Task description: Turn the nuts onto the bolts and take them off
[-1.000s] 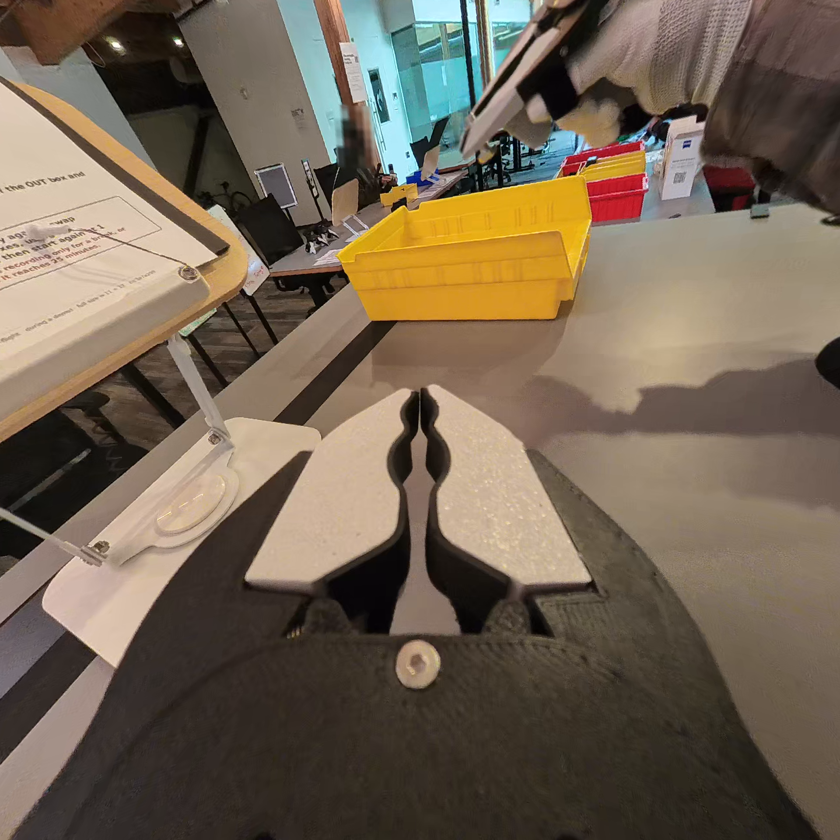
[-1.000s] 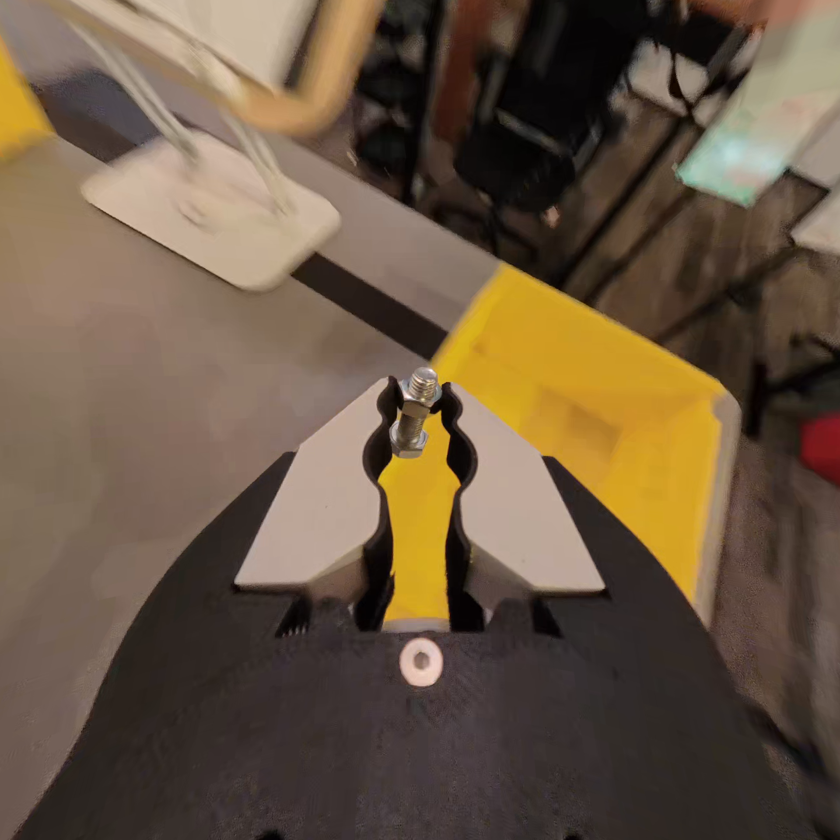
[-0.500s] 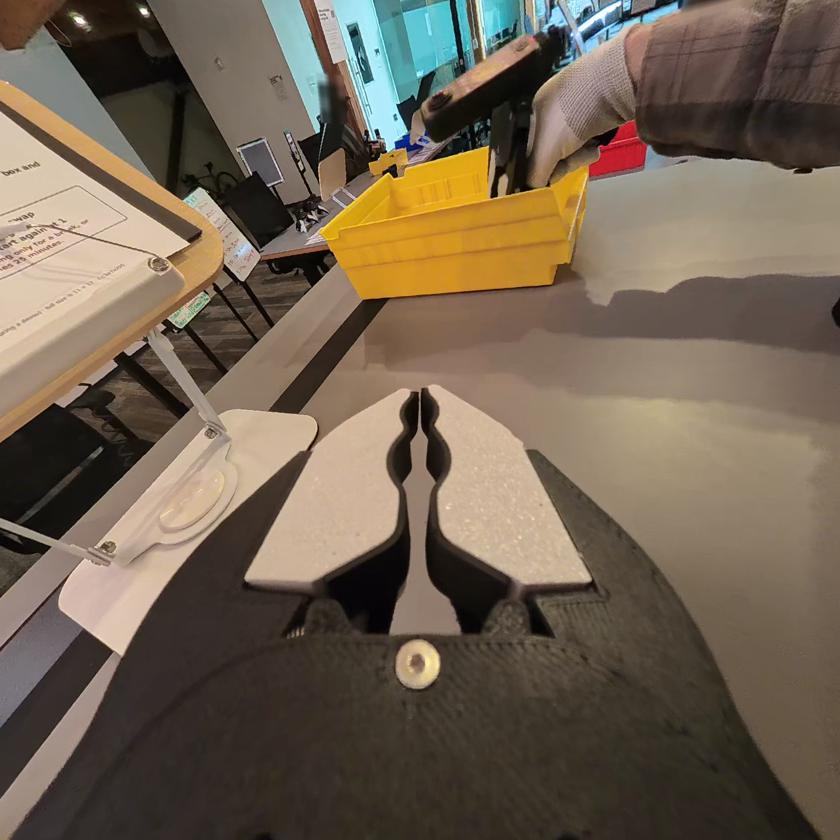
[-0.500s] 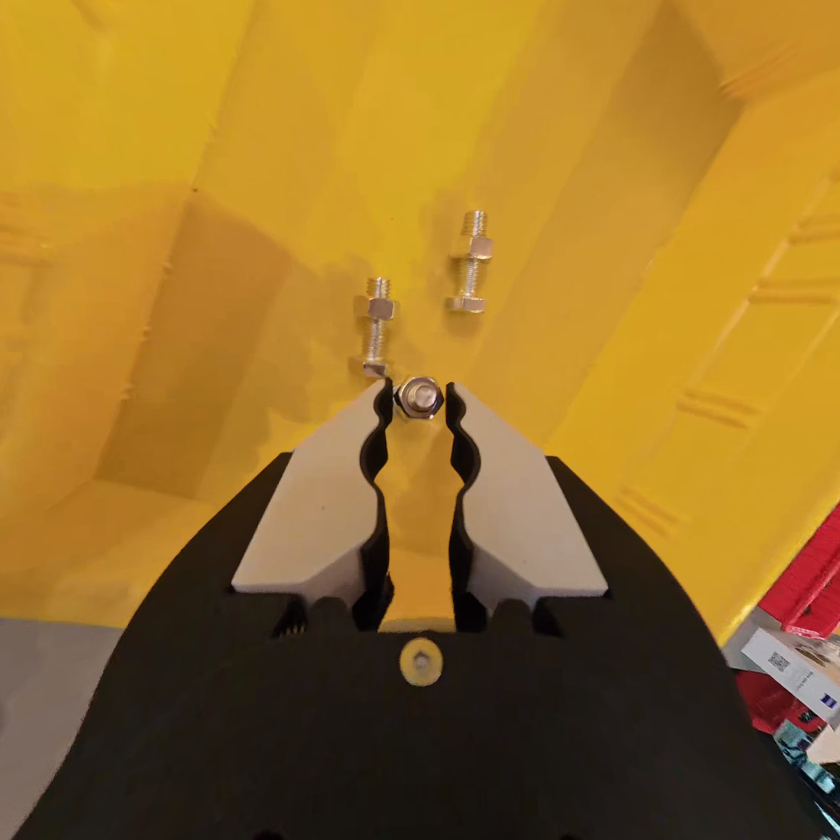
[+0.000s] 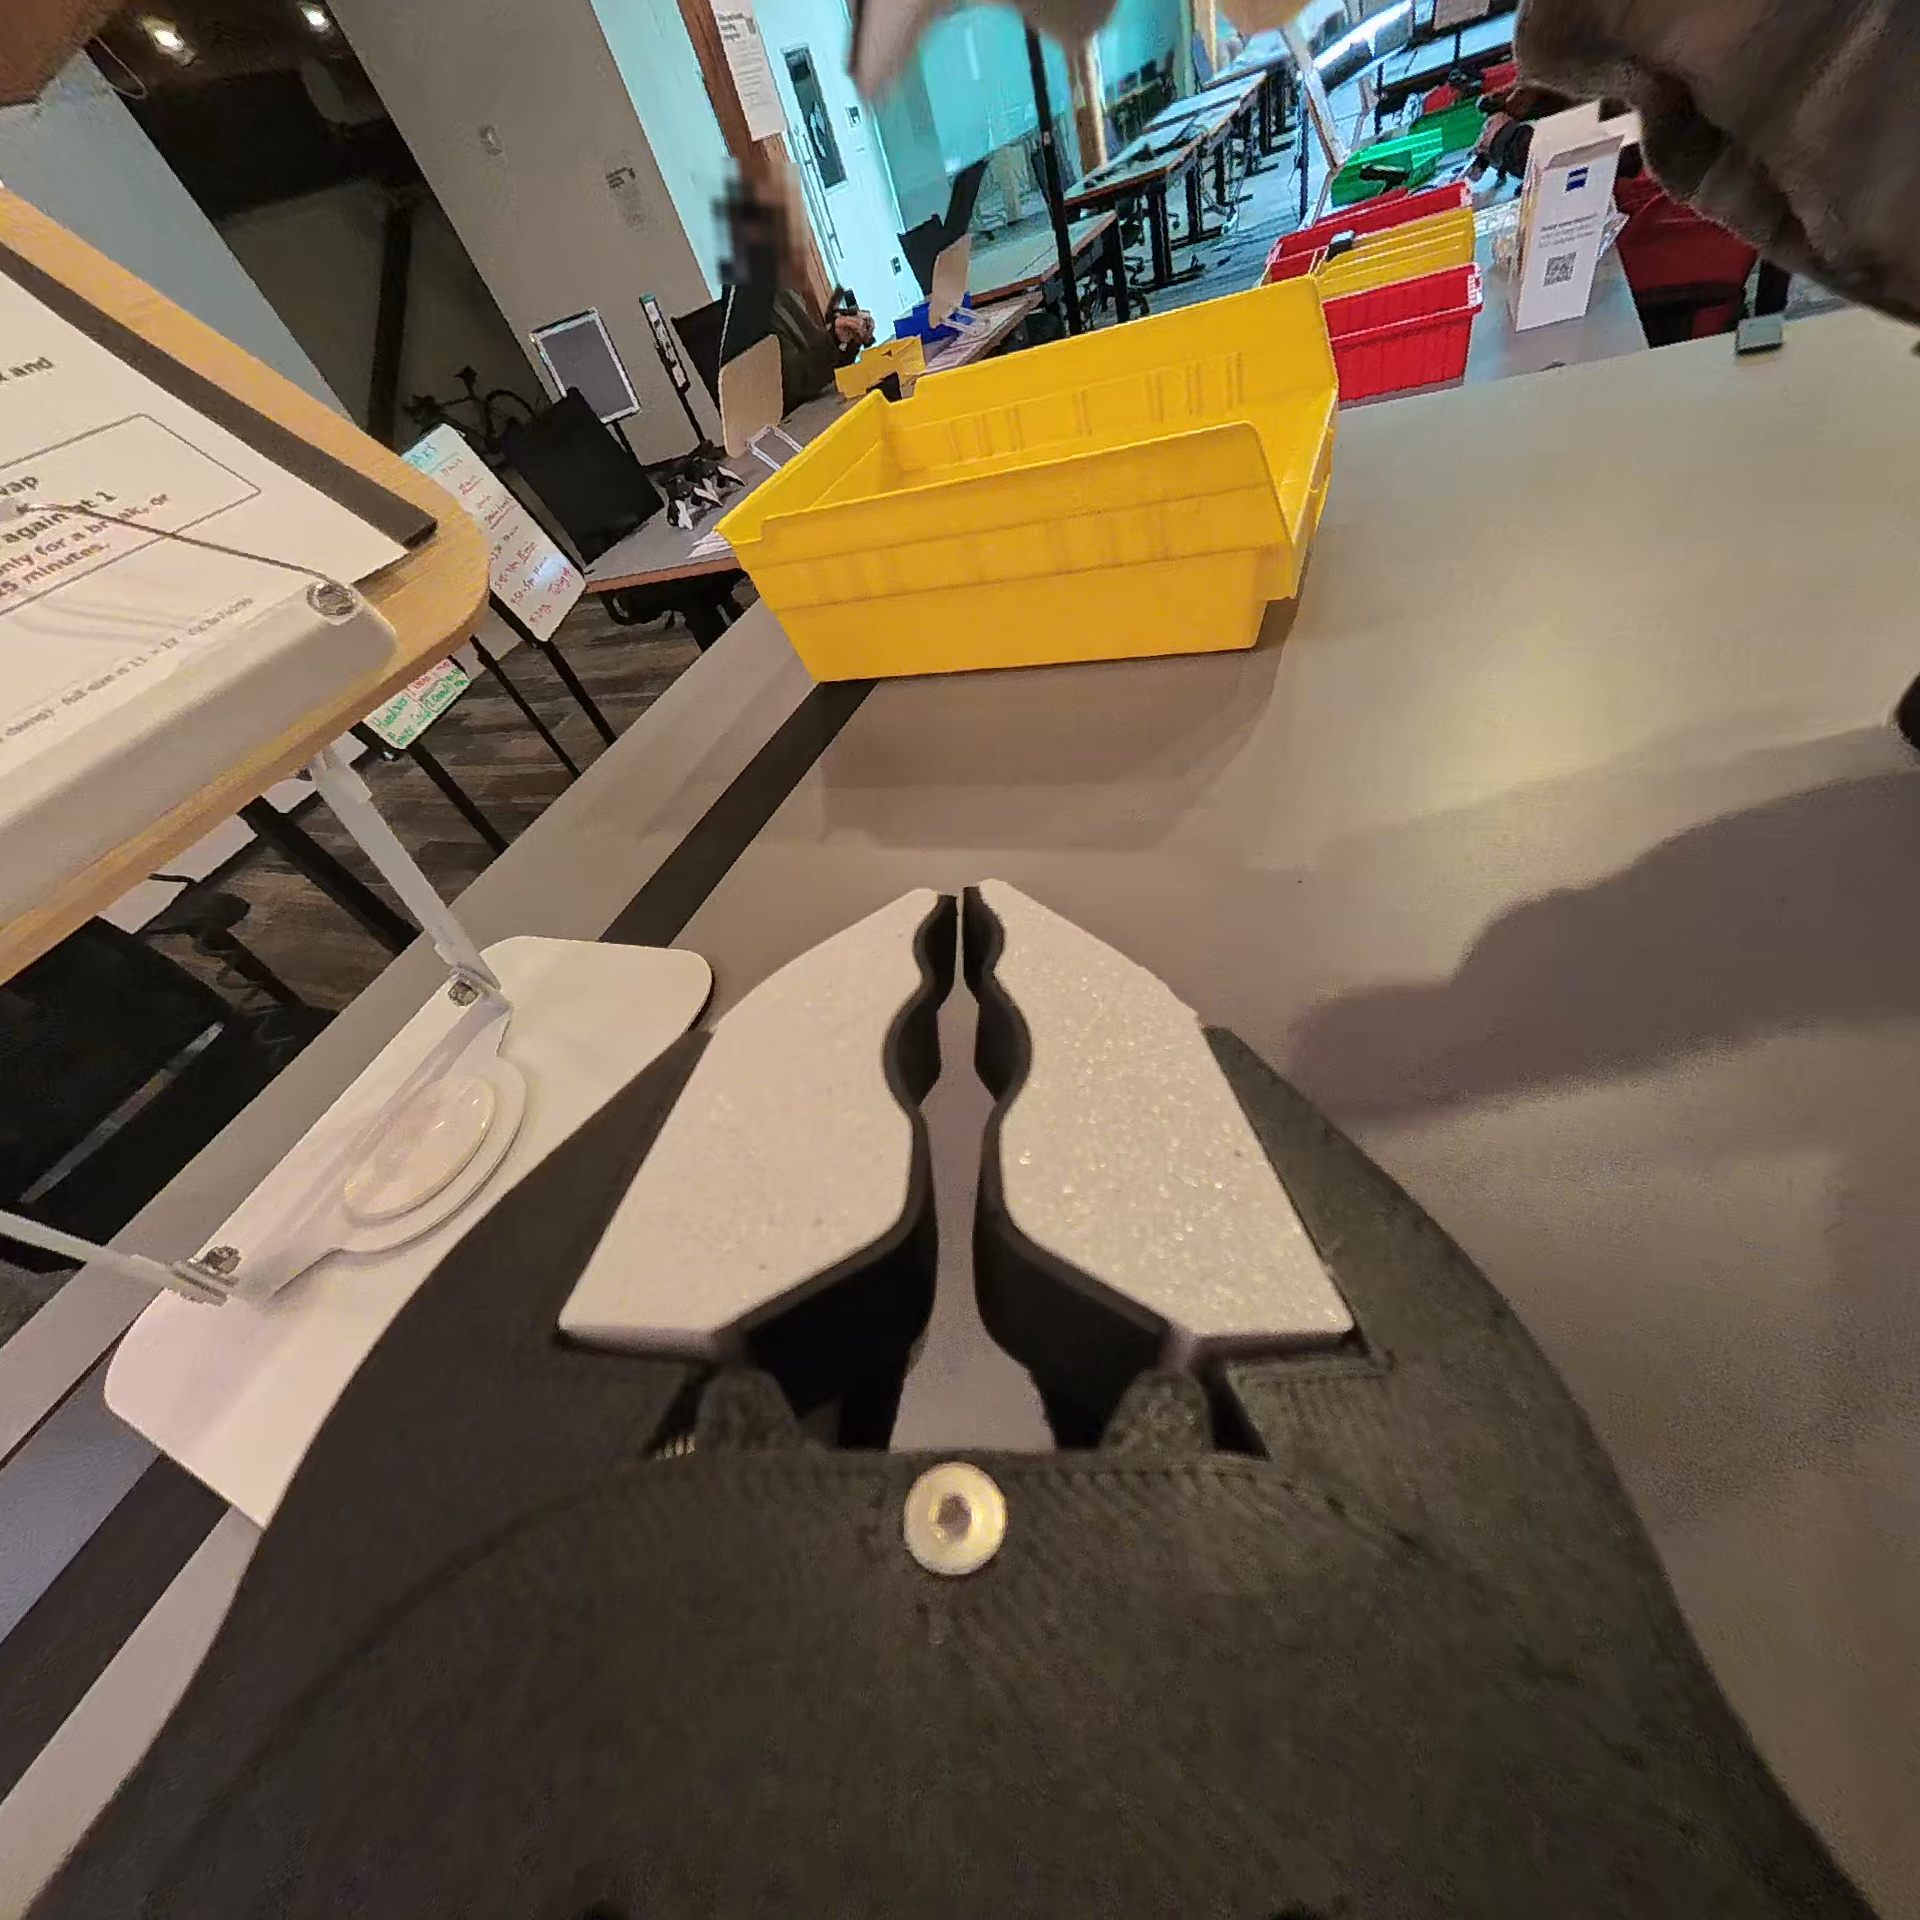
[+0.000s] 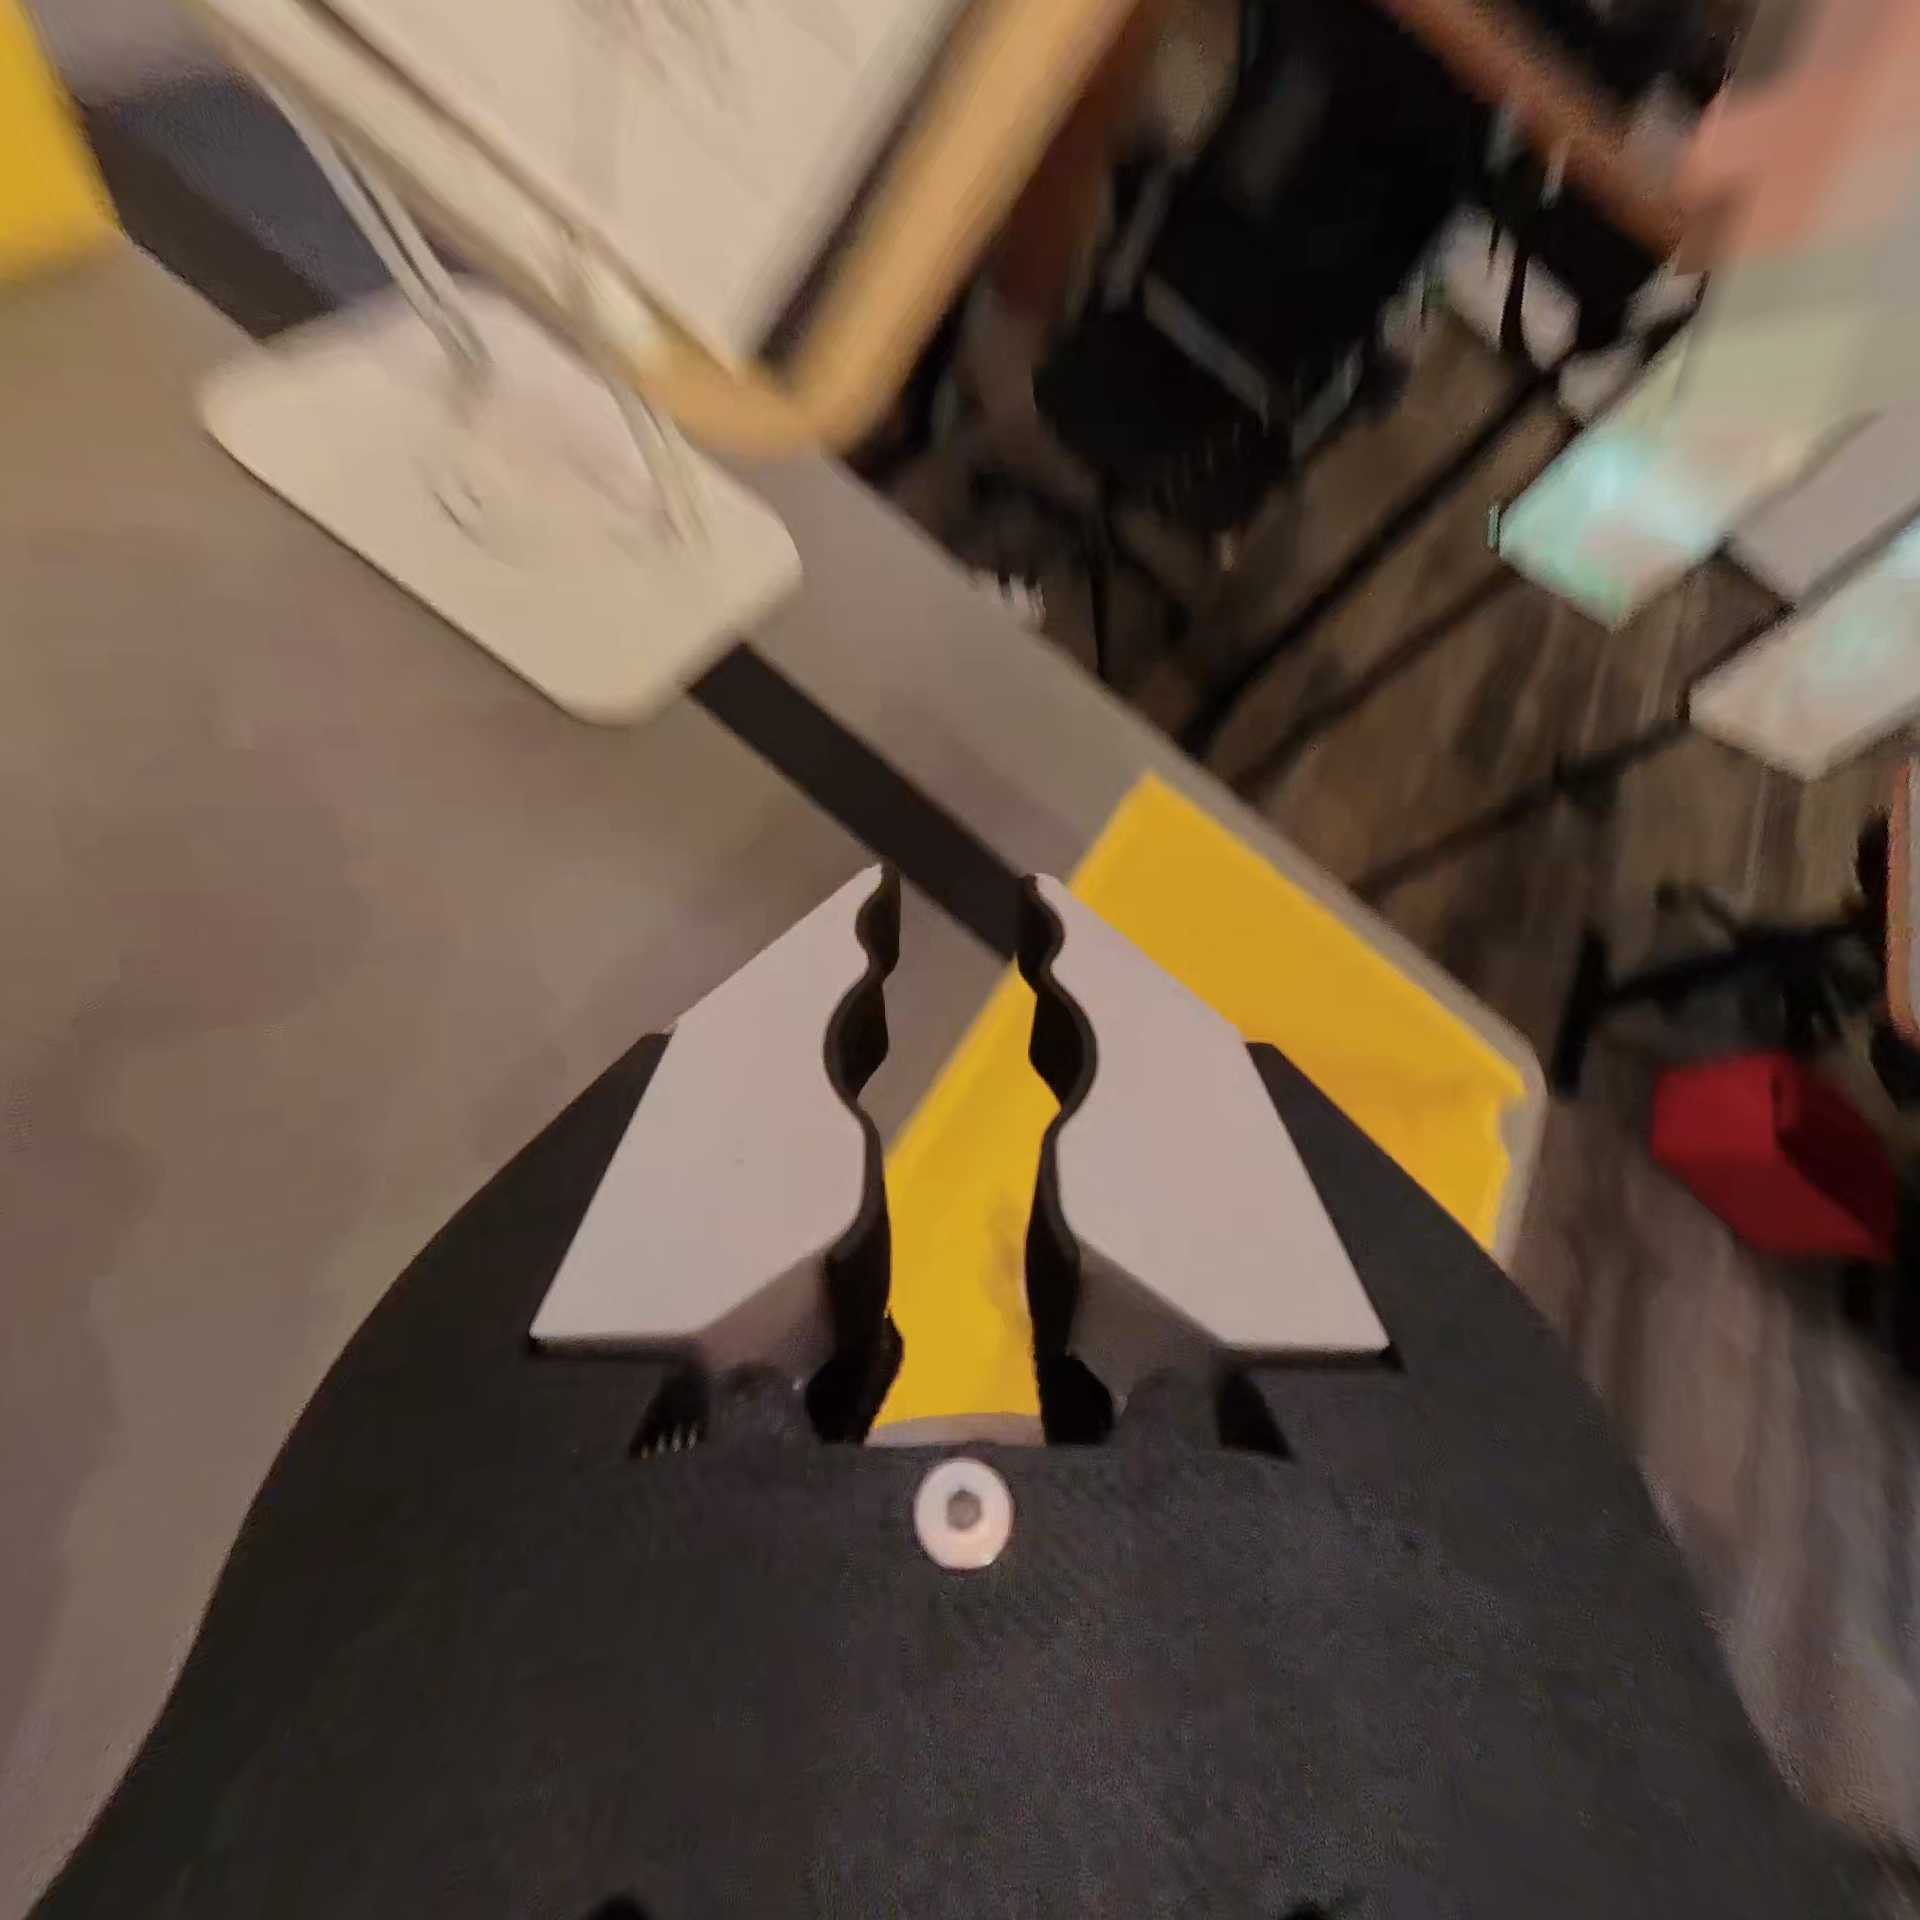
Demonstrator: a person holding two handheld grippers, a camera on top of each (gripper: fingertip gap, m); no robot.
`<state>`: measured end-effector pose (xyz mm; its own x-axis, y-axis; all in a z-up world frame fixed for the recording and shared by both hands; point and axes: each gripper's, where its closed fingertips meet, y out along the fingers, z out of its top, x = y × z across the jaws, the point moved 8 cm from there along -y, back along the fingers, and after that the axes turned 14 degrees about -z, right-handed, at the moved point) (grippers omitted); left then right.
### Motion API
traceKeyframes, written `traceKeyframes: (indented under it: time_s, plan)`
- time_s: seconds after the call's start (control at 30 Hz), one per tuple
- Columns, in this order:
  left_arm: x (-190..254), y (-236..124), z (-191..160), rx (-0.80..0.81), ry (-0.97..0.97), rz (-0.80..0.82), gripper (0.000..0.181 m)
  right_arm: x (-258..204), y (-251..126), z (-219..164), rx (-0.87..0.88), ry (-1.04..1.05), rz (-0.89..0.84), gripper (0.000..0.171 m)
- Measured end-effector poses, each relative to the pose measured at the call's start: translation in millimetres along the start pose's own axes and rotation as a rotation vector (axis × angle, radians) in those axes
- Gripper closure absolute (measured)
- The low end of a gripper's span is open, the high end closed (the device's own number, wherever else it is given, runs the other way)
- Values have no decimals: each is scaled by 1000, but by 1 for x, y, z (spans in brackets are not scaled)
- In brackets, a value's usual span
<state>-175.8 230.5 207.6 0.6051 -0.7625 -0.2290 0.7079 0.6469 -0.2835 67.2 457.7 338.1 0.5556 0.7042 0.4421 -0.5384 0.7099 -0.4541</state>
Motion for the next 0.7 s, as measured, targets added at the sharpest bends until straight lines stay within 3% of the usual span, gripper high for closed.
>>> traceKeyframes:
  time_s: [0.03,0.2,0.4,0.63,0.7]
  plan:
    - [0,0,0,-1,3,2,180,-12,-12,19,112,22,36,151]
    - [-1,-4,7,47,-3,12,173,-56,-50,65,480,111,157,152]
    - [-14,-29,31,81,24,71,165,-64,-48,57,464,-22,68,152]
    - [-66,-121,54,-197,193,359,164,-56,-58,53,533,-3,107,153]
    - [-90,-150,47,-370,176,389,164,-53,-57,51,534,-6,105,153]
